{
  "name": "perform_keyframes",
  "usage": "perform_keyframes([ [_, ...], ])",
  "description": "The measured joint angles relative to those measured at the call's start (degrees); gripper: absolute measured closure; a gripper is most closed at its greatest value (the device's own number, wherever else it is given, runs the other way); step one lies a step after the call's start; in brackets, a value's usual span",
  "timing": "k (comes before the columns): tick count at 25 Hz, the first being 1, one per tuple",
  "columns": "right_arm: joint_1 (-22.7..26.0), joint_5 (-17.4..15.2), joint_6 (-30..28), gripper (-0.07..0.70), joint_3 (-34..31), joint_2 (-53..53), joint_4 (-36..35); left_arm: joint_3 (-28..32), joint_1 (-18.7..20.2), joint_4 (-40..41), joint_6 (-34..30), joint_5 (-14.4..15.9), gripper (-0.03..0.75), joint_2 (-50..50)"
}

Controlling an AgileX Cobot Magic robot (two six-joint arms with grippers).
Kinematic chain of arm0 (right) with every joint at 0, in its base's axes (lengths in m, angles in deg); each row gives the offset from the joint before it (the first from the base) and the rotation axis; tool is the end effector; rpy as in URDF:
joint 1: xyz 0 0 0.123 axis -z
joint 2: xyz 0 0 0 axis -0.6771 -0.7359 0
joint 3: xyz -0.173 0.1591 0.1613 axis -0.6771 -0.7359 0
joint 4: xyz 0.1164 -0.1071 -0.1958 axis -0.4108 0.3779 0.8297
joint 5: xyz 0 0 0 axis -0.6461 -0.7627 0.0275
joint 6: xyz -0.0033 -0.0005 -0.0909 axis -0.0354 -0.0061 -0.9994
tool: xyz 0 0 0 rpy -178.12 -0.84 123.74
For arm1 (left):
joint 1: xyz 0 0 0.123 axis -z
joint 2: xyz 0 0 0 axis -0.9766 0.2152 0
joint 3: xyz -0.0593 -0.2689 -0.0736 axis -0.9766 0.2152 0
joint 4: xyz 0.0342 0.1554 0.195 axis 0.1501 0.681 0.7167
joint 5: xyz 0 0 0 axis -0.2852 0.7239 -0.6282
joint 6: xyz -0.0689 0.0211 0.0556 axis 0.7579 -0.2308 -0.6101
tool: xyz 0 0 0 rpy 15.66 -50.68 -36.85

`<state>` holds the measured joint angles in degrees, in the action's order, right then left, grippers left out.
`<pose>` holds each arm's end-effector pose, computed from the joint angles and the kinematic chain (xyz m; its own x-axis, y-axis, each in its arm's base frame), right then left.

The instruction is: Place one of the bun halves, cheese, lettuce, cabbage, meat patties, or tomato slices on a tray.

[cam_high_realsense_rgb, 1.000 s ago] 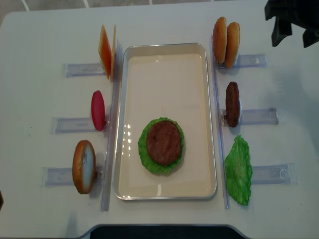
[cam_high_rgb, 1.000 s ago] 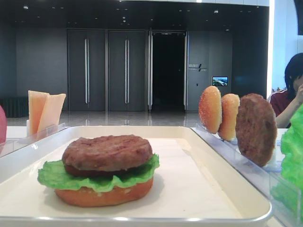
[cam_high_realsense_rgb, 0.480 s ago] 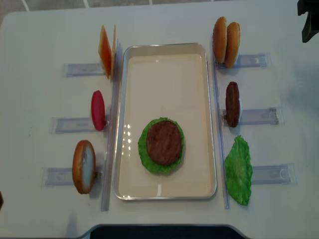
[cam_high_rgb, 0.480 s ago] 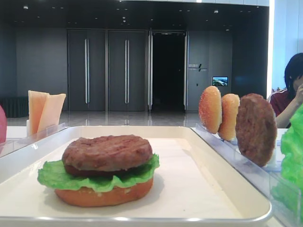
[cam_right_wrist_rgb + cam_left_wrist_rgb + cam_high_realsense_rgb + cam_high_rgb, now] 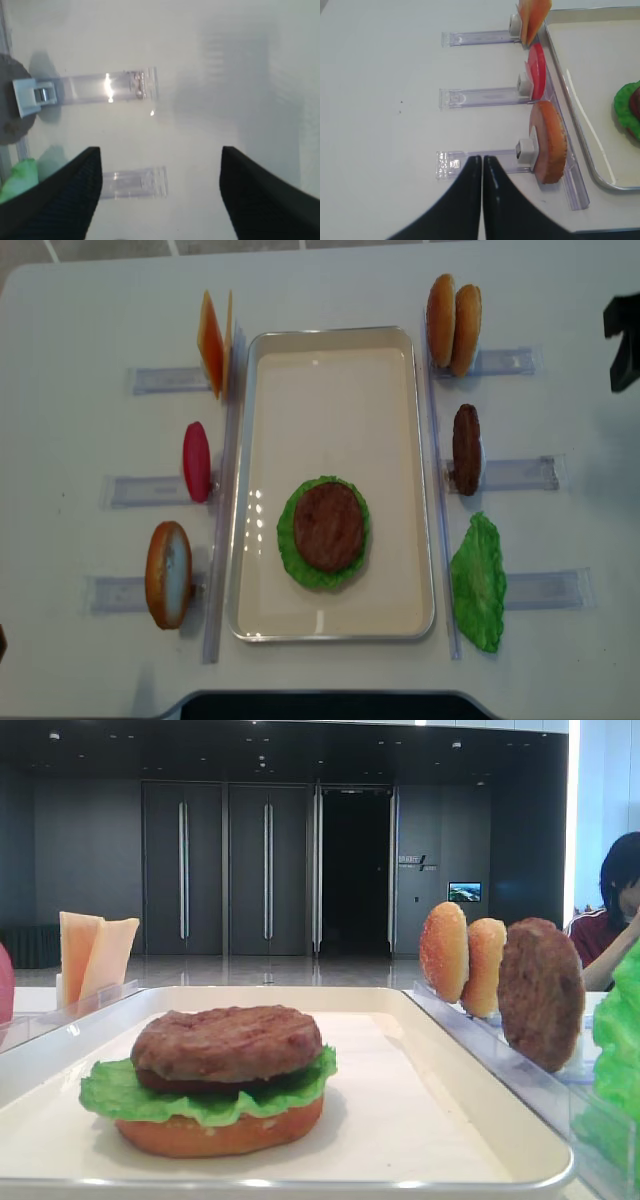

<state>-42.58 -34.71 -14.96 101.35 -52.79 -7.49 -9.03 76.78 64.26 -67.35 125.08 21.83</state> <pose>0.2575 0.0067 0.3082 -0.9756 0.0459 -0.2148 0.0282 0.9960 0.0843 -0.0065 0.0000 0.2652 -0.5125 0.0354 -0.8579 0.0080 0.9993 0.0364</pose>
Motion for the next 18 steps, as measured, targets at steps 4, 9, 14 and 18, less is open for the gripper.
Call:
perform_keyframes([
  [4,0.0,-0.11,0.0,0.129,-8.53,8.39,-0.05,0.0,0.0,0.0,0.0,0.0,0.716,0.0],
  [9,0.0,-0.16,0.0,0.134,-14.99,20.65,-0.05,0.0,0.0,0.0,0.0,0.0,0.716,0.0],
  [14,0.0,-0.15,0.0,0.139,-18.53,35.44,-0.05,0.0,0.0,0.0,0.0,0.0,0.716,0.0],
  [18,0.0,-0.23,-1.0,0.139,-21.53,45.16,0.01,0.0,0.0,0.0,0.0,0.0,0.716,0.0],
])
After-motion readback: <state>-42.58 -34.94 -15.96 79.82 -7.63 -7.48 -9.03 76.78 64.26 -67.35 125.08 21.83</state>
